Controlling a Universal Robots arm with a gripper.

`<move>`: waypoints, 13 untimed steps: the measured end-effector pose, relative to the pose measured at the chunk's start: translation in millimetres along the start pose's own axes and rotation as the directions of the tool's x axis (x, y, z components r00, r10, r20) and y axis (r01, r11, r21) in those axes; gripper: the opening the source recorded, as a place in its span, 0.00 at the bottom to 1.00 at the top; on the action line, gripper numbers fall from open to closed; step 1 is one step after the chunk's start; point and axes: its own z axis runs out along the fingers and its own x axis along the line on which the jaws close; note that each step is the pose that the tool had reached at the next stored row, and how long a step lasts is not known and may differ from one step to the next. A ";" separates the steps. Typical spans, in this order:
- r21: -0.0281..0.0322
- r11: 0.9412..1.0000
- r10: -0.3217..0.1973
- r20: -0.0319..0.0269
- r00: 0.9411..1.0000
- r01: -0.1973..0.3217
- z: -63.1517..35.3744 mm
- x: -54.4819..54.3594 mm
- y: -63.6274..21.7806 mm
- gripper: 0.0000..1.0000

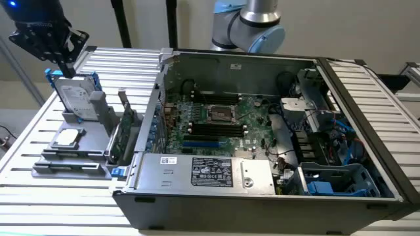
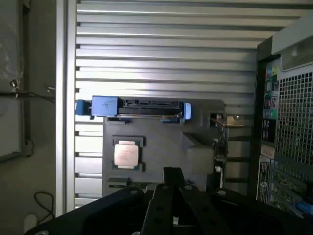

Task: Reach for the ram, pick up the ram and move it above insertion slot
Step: 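Reach for the ram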

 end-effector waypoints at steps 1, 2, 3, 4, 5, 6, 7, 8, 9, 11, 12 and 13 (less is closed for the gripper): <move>0.000 1.000 0.000 0.000 1.000 0.000 0.0 0.0 0.0 0.11; 0.000 1.000 0.000 0.000 1.000 0.000 0.0 0.0 0.0 0.11; 0.000 1.000 0.000 0.000 1.000 0.000 0.0 0.0 0.0 0.11; 0.000 1.000 0.000 0.000 1.000 0.000 0.0 0.0 0.0 0.11; 0.000 1.000 0.000 0.000 1.000 0.000 0.0 0.0 0.0 0.11; 0.000 1.000 0.000 0.000 1.000 0.000 0.0 0.0 0.0 0.11; 0.000 1.000 0.000 0.000 1.000 0.000 0.0 0.0 0.0 0.11; 0.000 1.000 0.000 0.000 1.000 0.000 0.0 0.0 0.0 0.11; 0.000 1.000 0.000 0.000 1.000 0.000 0.0 0.0 0.0 0.11; 0.000 1.000 0.000 0.000 1.000 0.000 0.0 0.0 0.0 0.11; 0.000 1.000 0.000 0.000 1.000 0.000 0.0 0.0 0.0 0.11; 0.000 1.000 0.000 0.000 1.000 0.000 -0.2 0.1 -0.6 0.11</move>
